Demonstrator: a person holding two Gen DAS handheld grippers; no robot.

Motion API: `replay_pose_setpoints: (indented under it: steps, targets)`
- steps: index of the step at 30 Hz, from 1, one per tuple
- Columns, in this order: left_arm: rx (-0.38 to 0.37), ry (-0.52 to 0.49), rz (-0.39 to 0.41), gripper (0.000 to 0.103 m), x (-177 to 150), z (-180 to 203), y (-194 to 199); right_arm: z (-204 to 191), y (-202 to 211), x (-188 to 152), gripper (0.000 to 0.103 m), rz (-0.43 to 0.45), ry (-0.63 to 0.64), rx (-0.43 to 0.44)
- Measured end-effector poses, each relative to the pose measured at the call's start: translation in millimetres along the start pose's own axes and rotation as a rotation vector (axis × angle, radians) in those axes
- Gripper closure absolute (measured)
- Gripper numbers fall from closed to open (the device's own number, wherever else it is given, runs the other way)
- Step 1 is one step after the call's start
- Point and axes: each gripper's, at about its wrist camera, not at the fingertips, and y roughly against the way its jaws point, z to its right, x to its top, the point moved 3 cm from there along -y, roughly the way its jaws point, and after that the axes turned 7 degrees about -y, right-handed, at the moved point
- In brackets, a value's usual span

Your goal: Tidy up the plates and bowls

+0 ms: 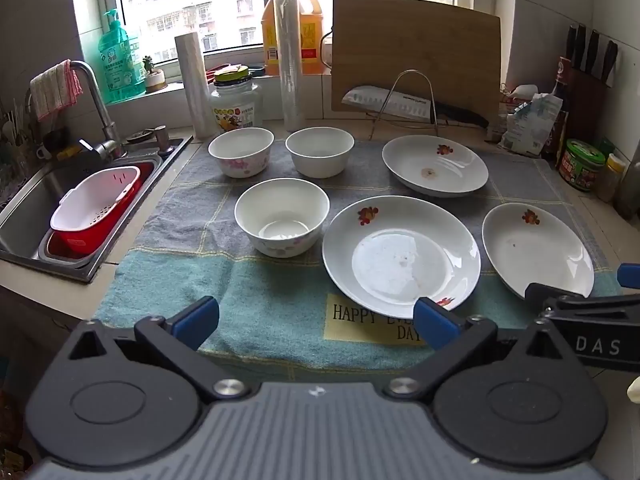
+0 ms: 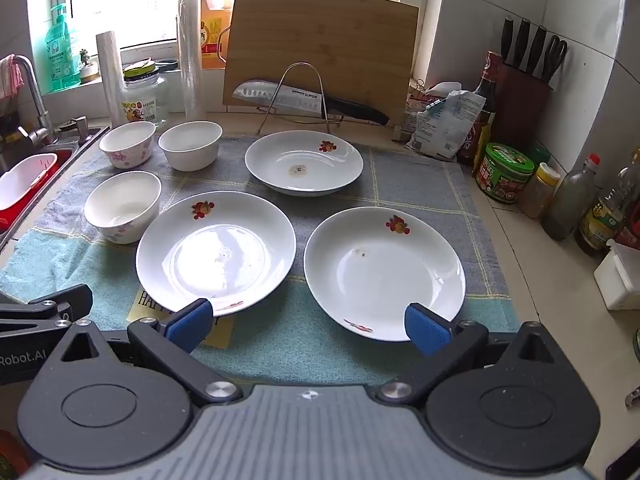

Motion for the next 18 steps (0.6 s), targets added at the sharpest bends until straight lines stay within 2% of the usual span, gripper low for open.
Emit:
replay_pose_setpoints:
  steps: [18]
  targets:
    - [-0.027, 0.005, -0.021, 0.001, 2.4, -2.0, -4.7, -1.1, 0.6, 1.1, 0.0, -0.017, -0.004, -0.03]
